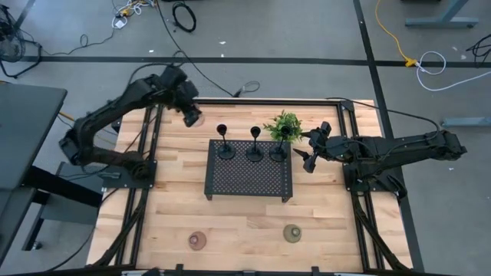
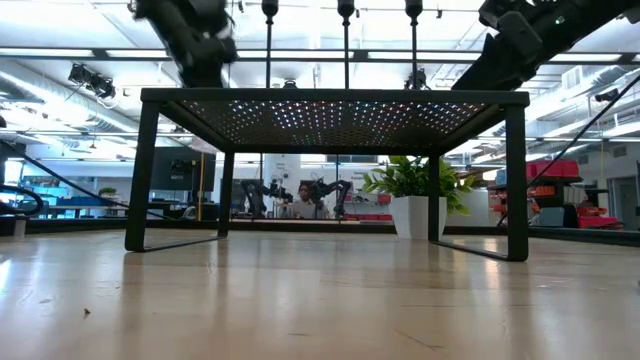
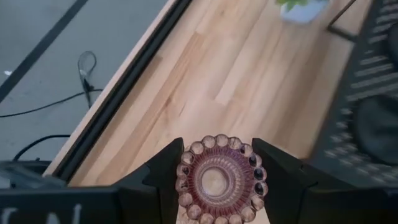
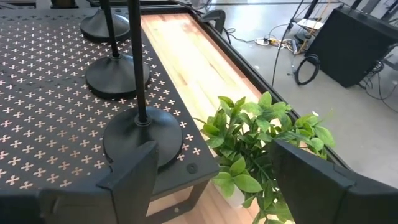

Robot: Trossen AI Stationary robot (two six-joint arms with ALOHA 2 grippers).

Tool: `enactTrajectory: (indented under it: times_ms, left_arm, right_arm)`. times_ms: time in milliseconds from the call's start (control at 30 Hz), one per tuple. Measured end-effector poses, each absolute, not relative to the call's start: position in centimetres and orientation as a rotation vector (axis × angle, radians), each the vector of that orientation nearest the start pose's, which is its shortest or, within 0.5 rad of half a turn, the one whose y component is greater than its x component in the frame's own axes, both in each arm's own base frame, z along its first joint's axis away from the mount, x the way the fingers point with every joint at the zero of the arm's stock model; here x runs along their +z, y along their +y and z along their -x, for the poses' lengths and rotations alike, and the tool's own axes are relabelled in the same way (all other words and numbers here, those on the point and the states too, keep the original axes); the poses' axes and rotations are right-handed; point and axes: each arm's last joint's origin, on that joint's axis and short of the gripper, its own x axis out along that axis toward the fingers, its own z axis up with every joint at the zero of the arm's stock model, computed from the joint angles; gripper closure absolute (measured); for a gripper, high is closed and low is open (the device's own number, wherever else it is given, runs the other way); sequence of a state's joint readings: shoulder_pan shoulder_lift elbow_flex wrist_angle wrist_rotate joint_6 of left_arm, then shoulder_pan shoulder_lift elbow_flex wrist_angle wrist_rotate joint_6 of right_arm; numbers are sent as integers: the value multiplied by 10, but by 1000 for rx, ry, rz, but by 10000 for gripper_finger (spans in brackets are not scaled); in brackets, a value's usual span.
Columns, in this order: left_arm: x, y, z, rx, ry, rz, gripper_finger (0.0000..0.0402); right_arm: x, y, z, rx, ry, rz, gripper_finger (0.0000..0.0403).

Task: Pick & Place candle stick holders
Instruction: Put the top pink candle holder on the shelf

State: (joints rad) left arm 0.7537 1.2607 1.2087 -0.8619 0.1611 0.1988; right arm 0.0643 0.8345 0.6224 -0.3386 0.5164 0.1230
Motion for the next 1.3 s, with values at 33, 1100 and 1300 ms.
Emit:
enactTrajectory:
  times_ms: [33,1100,1300]
  left_arm:
    - [332,158,-178,462,859,225,229]
    - [361,-30,-206,66,726,285,229]
    - [349,-59,-233,3,717,234,229]
  right_arm:
    - [258,-3,-175,-472,503,41,96]
    - [258,-3,-175,-478,497,16,96]
    - [258,-3,-175,-478,496,15,96]
